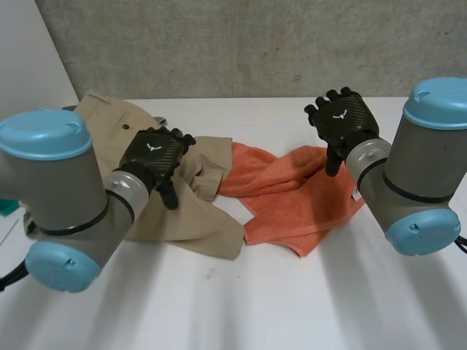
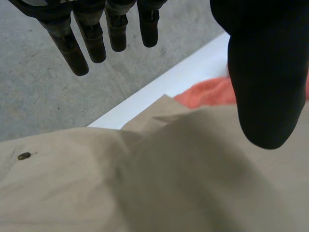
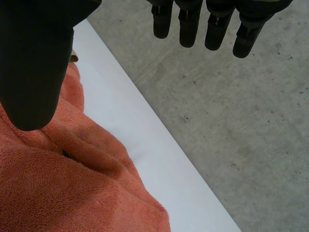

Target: Fold the laundry.

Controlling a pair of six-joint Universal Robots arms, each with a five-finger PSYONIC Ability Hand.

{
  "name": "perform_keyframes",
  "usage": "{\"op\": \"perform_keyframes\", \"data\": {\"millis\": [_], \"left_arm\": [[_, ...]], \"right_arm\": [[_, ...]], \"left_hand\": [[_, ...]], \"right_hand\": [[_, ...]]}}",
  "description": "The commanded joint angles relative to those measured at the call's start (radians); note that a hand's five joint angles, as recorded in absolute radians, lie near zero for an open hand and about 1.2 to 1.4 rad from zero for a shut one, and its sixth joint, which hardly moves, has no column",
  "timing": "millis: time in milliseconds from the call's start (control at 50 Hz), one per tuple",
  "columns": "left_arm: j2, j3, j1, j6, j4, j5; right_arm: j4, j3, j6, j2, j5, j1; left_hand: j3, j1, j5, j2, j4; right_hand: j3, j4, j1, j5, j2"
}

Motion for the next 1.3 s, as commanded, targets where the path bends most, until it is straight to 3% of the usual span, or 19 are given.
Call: {"op": "perform_keyframes", "data": {"millis": [20, 120, 140, 200, 220, 280, 360, 440, 600, 760, 800, 820, 860, 880, 1060, 1140, 1300], "left_arm": [[-0.189, 0.122, 0.041, 0.221, 0.034, 0.041], [-0.339, 0.231, 0.054, 0.338, 0.028, 0.036], [-0.353, 0.245, 0.057, 0.350, 0.027, 0.033], [-0.366, 0.285, 0.067, 0.367, 0.027, 0.007], [-0.360, 0.294, 0.068, 0.365, 0.030, -0.004], [-0.308, 0.318, 0.077, 0.339, 0.062, -0.079], [-0.235, 0.341, 0.125, 0.295, 0.161, -0.155], [-0.226, 0.470, 0.241, 0.290, 0.229, -0.178], [-0.313, 0.786, 0.395, 0.279, 0.143, -0.228], [-0.444, 0.912, 0.404, 0.302, 0.019, -0.169], [-0.439, 0.888, 0.398, 0.299, -0.001, -0.166], [-0.418, 0.847, 0.390, 0.289, -0.015, -0.157], [-0.384, 0.791, 0.381, 0.282, -0.018, -0.145], [-0.345, 0.723, 0.374, 0.281, -0.013, -0.127], [-0.085, 0.305, 0.335, 0.250, 0.091, -0.014], [0.016, 0.102, 0.309, 0.232, 0.093, 0.055], [0.148, -0.123, 0.283, 0.151, 0.099, 0.105]], "right_arm": [[0.000, -0.001, -0.003, 0.017, 0.000, -0.002], [0.000, -0.001, -0.026, 0.028, 0.002, 0.001], [0.000, -0.001, -0.031, 0.031, 0.002, 0.001], [0.000, 0.001, -0.052, 0.032, 0.002, 0.000], [0.000, -0.001, -0.061, 0.032, 0.003, -0.002], [0.000, -0.001, -0.069, 0.031, 0.003, -0.005], [0.000, -0.001, -0.071, 0.031, 0.002, -0.008], [-0.001, 0.001, -0.074, 0.032, 0.002, -0.003], [-0.002, 0.002, -0.071, 0.045, 0.002, 0.008], [-0.002, 0.008, -0.066, 0.051, 0.000, 0.018], [0.003, 0.005, -0.062, 0.048, -0.003, 0.015], [0.005, 0.004, -0.060, 0.045, -0.002, 0.015], [0.011, 0.002, -0.054, 0.040, -0.002, 0.014], [0.020, 0.001, -0.051, 0.031, -0.003, 0.011], [0.259, -0.019, -0.022, 0.000, -0.012, 0.020], [0.380, -0.018, 0.058, 0.043, -0.034, 0.043], [0.244, 0.010, 0.155, 0.144, -0.130, 0.052]], "left_hand": [[-0.033, -0.030, -0.050, -0.030, -0.028], [0.038, 0.041, 0.020, 0.040, 0.043], [0.158, 0.161, 0.140, 0.160, 0.163], [1.051, 1.055, 1.034, 1.054, 1.056], [1.188, 1.191, 1.170, 1.190, 1.193], [1.189, 1.192, 1.172, 1.192, 1.194], [1.189, 1.192, 1.172, 1.192, 1.194], [1.189, 1.192, 1.172, 1.192, 1.194], [1.189, 1.192, 1.172, 1.192, 1.194], [1.189, 1.192, 1.172, 1.192, 1.194], [1.131, 1.134, 1.114, 1.134, 1.136], [0.756, 0.759, 0.738, 0.758, 0.761], [0.357, 0.361, 0.340, 0.360, 0.363], [-0.028, -0.025, -0.046, -0.025, -0.023], [-0.033, -0.030, -0.050, -0.030, -0.028], [-0.033, -0.030, -0.050, -0.030, -0.028], [-0.033, -0.030, -0.050, -0.030, -0.028]], "right_hand": [[-0.031, -0.032, -0.044, -0.047, -0.030], [-0.031, -0.032, -0.044, -0.047, -0.030], [-0.031, -0.032, -0.044, -0.047, -0.030], [-0.031, -0.032, -0.044, -0.047, -0.030], [-0.031, -0.032, -0.044, -0.047, -0.030], [-0.031, -0.032, -0.044, -0.047, -0.030], [-0.031, -0.032, -0.044, -0.047, -0.030], [-0.031, -0.032, -0.044, -0.047, -0.030], [-0.031, -0.032, -0.044, -0.047, -0.030], [-0.031, -0.032, -0.044, -0.047, -0.030], [-0.031, -0.032, -0.044, -0.047, -0.030], [-0.031, -0.032, -0.044, -0.047, -0.030], [-0.031, -0.032, -0.044, -0.047, -0.030], [-0.031, -0.032, -0.044, -0.047, -0.030], [-0.031, -0.032, -0.044, -0.047, -0.030], [-0.016, -0.018, -0.030, -0.032, -0.016], [0.107, 0.105, 0.093, 0.091, 0.107]]}}
